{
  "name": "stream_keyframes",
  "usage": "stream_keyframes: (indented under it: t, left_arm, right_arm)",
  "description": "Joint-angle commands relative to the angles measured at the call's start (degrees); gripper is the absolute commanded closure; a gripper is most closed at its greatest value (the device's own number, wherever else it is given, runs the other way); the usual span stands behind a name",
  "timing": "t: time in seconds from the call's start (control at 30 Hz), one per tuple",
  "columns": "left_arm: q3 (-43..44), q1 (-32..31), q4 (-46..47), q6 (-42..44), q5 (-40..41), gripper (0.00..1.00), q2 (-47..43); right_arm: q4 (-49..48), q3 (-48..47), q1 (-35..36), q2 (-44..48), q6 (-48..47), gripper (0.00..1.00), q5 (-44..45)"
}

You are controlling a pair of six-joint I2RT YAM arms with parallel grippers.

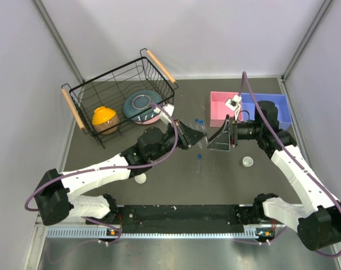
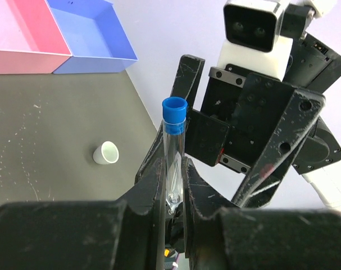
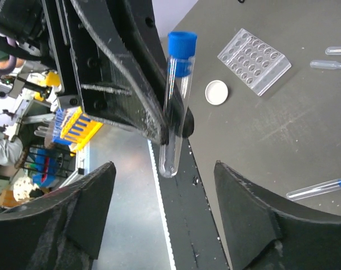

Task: Organize the chemistry lab equipment

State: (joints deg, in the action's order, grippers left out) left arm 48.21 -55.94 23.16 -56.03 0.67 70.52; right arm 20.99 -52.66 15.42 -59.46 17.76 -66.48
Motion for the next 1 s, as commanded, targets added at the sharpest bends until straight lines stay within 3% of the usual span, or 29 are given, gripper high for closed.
stream_keyframes:
  t: [0.0, 0.17, 0.23, 0.27, 0.37, 0.5, 0.63, 0.67, 0.77, 0.97]
  left_arm:
    - [0.7, -1.1, 3.6, -0.2, 1.8, 0.93, 0.0]
    - [1.0, -2.0, 3.6, -0.1, 2.7, 0.93, 0.2]
    - [0.9, -2.2, 3.6, -0.1, 2.7, 0.93, 0.3]
    - [0.9, -2.3, 3.6, -0.2, 2.8, 0.93, 0.3]
    - [0.7, -2.6, 3.6, -0.3, 3.2, 0.92, 0.3]
    - [0.6, -2.7, 3.1, 0.0, 3.7, 0.9, -0.4]
    - [0.0, -2.7, 1.9, 0.0, 4.2, 0.65, -1.9]
    - [0.0, -2.7, 1.5, 0.0, 4.2, 0.49, -2.2]
    - [-0.7, -2.6, -0.7, 0.4, 4.3, 0.32, -4.5]
    - [0.3, -2.2, -13.3, 2.1, 5.9, 0.04, -10.9]
  right_arm:
    - [-6.9, -2.5, 0.9, -0.9, 6.6, 0.33, 0.2]
    - [-9.0, -1.2, 0.9, -1.6, 9.0, 0.51, 0.8]
    - [-9.3, -1.1, 0.8, -1.7, 9.3, 0.63, 1.0]
    - [-9.4, -1.0, 0.8, -1.7, 9.3, 0.74, 1.1]
    - [-9.6, -0.7, 0.9, -1.9, 9.3, 0.92, 0.8]
    - [-9.5, -0.1, 0.9, -1.5, 9.0, 0.97, 0.4]
    - [-9.1, 0.7, 0.9, -0.4, 7.6, 0.98, 0.3]
    - [-9.0, 1.2, 0.9, -0.2, 7.1, 0.98, 0.3]
    - [-8.6, 2.2, 0.8, 0.8, 5.0, 0.98, 0.6]
    - [-2.5, 2.7, 0.9, 2.4, -5.4, 0.98, 1.6]
